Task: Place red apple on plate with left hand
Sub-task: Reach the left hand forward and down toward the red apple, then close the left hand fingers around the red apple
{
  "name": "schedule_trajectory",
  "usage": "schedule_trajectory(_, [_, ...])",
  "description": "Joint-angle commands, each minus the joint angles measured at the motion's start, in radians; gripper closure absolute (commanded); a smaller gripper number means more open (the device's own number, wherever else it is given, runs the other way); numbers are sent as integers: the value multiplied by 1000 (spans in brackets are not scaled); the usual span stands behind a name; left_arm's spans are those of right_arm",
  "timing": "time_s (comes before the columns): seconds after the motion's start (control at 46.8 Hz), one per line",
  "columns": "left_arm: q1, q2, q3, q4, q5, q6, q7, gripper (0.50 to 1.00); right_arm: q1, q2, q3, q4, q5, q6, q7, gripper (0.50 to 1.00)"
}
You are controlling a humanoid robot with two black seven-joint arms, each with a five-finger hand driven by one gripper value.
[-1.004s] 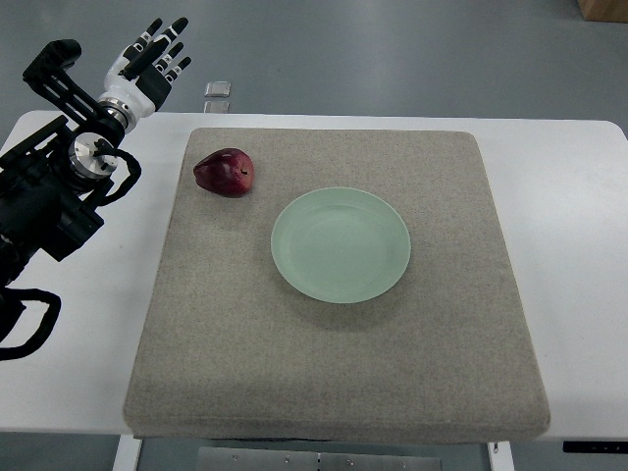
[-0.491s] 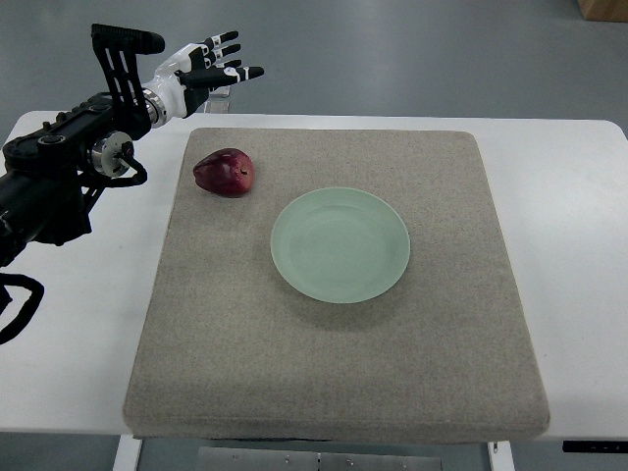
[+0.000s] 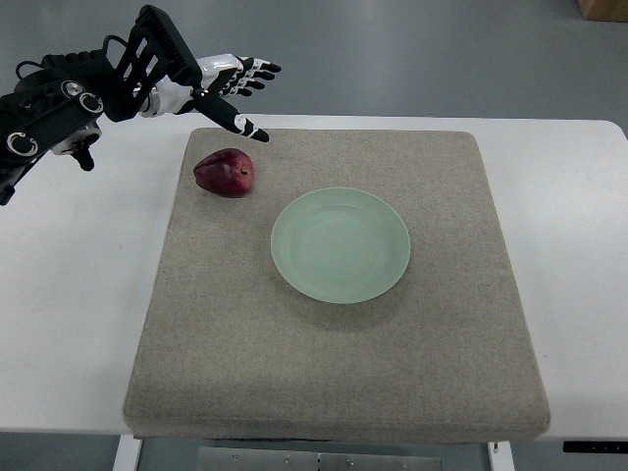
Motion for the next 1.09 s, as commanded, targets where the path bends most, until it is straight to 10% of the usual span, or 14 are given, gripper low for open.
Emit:
schedule_trajectory(0.0, [-6, 31, 40, -45, 34, -8, -2, 508, 0, 0, 2, 0, 0, 0, 0, 536])
schedule_trajectory(1.068, [40, 21, 107, -52, 536, 93, -57, 510, 0, 0, 2, 0, 0, 0, 0, 536])
